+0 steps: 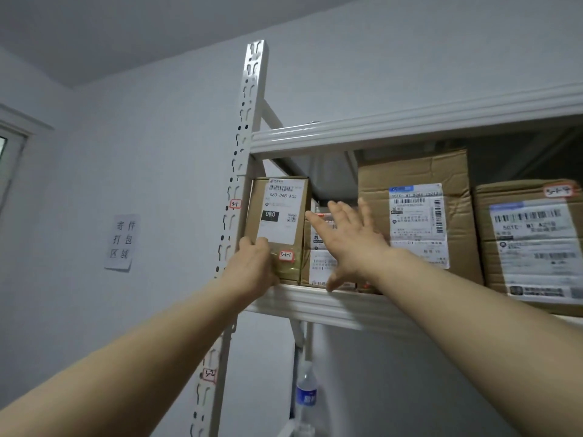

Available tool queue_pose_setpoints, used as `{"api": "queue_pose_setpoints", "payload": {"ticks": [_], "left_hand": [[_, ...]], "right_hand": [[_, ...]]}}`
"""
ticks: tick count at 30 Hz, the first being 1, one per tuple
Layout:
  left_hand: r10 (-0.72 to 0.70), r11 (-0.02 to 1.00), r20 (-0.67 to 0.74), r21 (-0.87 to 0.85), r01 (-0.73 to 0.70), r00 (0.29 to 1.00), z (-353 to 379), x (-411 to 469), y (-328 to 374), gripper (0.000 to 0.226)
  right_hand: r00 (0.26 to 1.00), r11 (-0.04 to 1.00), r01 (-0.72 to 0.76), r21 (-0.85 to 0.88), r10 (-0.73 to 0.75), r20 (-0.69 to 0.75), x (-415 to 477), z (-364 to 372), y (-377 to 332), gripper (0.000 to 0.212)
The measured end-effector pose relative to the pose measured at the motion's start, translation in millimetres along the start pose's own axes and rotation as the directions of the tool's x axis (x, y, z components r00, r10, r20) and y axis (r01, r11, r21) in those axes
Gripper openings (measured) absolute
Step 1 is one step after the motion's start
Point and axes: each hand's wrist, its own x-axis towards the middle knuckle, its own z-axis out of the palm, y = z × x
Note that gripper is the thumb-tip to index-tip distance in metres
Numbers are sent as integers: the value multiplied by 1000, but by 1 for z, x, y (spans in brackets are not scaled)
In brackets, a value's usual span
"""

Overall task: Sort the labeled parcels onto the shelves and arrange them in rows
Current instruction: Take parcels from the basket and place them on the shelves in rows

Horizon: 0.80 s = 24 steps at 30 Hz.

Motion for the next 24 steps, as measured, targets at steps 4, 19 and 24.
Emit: {"api": "queue_pose_setpoints", "payload": {"ticks": [4,19,24], "left_hand": [[2,1000,-14,-30,-2,1000,4,2,-8,57],[16,998,-76,58,-12,997,14,14,-16,38],[15,996,-72,89,-9,997,13,17,-15,33]], "right_hand": [[1000,999,-3,-47,3,-3,2,1,-4,124],[1000,993,-5,-121,6,15,8,10,-4,110],[1000,992,-18,-124,19,6,9,15,-3,108]]}}
